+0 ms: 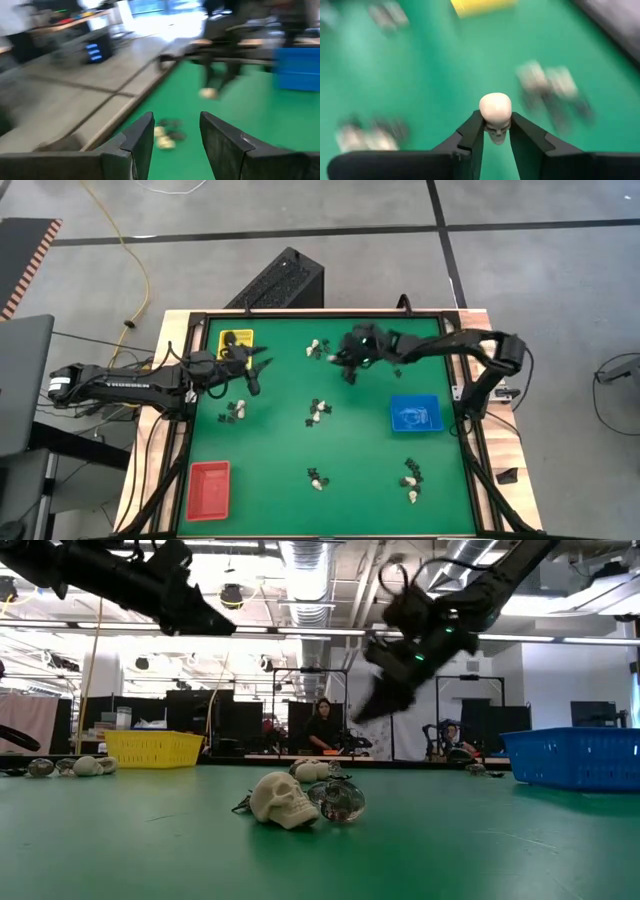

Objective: Sort Halloween decoration
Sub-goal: Put the white skull toy into the yellow bin

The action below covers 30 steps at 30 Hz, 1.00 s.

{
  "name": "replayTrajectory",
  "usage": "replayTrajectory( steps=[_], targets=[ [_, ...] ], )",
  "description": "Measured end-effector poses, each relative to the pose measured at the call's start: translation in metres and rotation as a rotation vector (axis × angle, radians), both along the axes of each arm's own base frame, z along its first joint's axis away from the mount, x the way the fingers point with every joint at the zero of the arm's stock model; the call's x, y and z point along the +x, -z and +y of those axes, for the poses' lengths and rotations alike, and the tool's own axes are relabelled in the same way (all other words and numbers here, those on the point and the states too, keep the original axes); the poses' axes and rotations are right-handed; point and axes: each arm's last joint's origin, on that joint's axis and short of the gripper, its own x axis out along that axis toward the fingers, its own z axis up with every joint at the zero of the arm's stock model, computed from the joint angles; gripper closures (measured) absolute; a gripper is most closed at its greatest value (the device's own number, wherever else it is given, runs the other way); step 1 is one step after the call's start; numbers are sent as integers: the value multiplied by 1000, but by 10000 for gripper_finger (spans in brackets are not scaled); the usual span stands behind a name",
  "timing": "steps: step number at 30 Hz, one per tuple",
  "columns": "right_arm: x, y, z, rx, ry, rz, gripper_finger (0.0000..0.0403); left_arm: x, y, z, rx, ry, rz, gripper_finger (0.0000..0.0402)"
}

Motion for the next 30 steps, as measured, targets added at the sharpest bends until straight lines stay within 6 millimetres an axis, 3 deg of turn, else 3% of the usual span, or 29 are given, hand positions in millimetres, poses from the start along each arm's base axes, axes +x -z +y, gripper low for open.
replayTrajectory(
  steps=[3, 6, 11, 15, 24, 30],
  targets=[
    [38, -7, 17, -63, -43, -155, 297, -6, -4, 2, -4, -116, -37, 251],
    [82, -11, 24, -89, -88, -195, 297, -12, -8, 2, -5, -131, -69, 251],
    [154, -12, 12, -131, -123, -205, 288, -32, -14, 2, -34, -280, -119, 251],
    [198, -17, -8, -123, -147, -234, 287, -47, -15, 0, -74, -291, -136, 251],
    [252, 3, -43, -50, -159, -271, 285, -57, -20, -4, -81, -161, -167, 251],
    [255, 14, -45, -36, -145, -292, 277, -56, -18, -4, -79, -160, -144, 251]
  ],
)
